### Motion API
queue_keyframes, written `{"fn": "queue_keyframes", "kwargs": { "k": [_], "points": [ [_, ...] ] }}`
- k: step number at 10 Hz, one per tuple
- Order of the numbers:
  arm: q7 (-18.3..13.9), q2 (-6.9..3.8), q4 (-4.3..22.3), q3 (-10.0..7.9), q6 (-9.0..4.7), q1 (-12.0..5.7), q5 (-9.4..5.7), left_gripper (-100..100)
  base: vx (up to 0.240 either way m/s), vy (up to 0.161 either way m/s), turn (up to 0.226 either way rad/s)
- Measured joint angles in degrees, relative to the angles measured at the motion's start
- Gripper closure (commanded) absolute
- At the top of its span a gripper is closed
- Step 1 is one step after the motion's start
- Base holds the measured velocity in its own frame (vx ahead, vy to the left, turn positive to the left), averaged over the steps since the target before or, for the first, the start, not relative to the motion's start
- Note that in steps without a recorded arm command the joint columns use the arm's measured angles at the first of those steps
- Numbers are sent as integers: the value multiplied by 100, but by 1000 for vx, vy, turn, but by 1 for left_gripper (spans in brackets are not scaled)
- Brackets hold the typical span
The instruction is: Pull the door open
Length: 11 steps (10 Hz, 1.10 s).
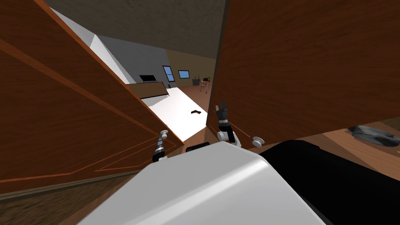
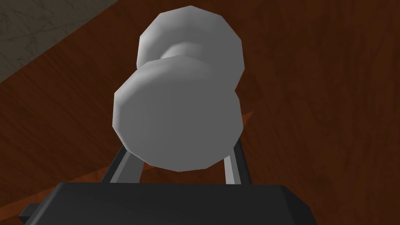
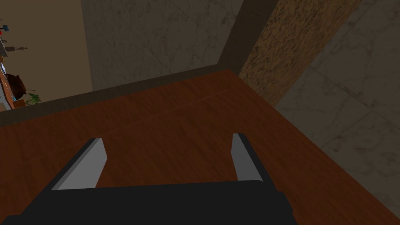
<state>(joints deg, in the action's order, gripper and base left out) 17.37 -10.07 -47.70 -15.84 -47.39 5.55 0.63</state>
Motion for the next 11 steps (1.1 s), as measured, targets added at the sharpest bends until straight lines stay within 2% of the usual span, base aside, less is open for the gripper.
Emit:
{"fn": "queue_keyframes", "kwargs": {
  "k": [2, 4, 5, 6, 8, 9, 10, 11],
  "points": [
    [-220, 27, -179, 60, 96, 90, -84, 100, -18, 10, -13],
    [-383, -29, 1, 101, 15, 2, -151, 100, -38, 5, -25],
    [-545, -44, -92, 159, 47, 60, -230, 100, -41, 5, 0],
    [-687, -83, 53, 185, 0, -27, -273, 100, -36, -3, -16],
    [-936, -96, 66, 240, 2, -32, -371, 100, -34, 8, -23],
    [-1075, -121, 188, 278, -74, -79, -433, 100, -29, 10, -2],
    [-1189, -115, 39, 314, -2, 4, -462, 100, -40, 0, -9],
    [-1311, -116, 10, 345, 83, -28, -525, 100, -32, 0, -50]
  ]
}}
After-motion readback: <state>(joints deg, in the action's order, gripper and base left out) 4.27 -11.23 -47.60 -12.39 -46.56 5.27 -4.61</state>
